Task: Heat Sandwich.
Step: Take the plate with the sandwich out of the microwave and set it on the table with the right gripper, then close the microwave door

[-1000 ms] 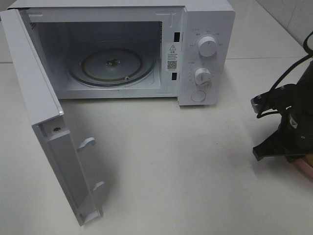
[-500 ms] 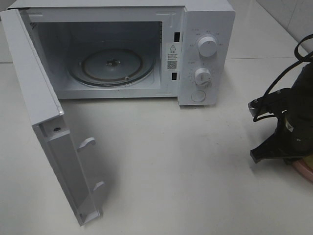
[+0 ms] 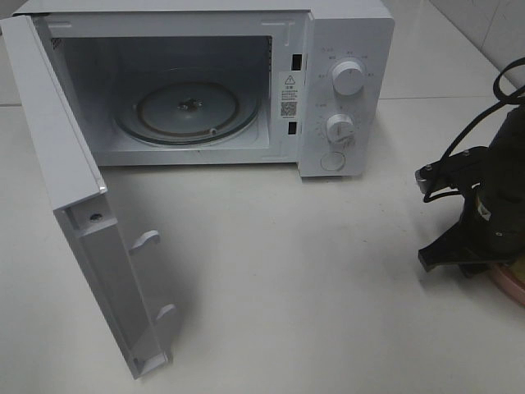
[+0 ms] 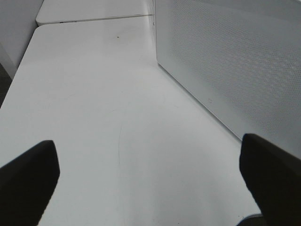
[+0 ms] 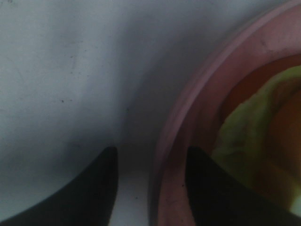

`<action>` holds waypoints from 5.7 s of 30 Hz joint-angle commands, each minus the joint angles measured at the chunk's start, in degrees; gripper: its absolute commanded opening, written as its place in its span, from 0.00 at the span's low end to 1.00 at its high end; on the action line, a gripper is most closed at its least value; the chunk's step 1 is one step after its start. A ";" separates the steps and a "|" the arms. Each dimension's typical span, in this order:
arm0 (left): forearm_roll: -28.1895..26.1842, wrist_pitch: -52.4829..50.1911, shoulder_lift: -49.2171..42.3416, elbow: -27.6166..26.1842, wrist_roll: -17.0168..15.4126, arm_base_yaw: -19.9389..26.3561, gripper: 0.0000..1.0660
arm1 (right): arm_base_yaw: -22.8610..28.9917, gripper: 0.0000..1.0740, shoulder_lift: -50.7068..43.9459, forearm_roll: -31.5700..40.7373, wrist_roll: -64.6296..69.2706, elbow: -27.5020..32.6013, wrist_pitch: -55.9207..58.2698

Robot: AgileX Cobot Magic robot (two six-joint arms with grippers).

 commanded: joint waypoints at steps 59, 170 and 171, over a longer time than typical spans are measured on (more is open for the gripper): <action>0.17 -0.29 -1.20 0.23 -0.17 0.11 0.93 | 0.00 0.68 -30.37 25.27 -21.83 0.00 14.78; 0.00 -0.29 -1.15 0.23 -0.40 0.11 0.93 | -9.74 0.68 -105.08 34.55 -28.19 12.83 32.26; -0.40 -0.34 -1.15 0.23 -1.03 0.11 0.93 | -9.74 0.68 -105.08 34.55 -28.19 12.83 32.26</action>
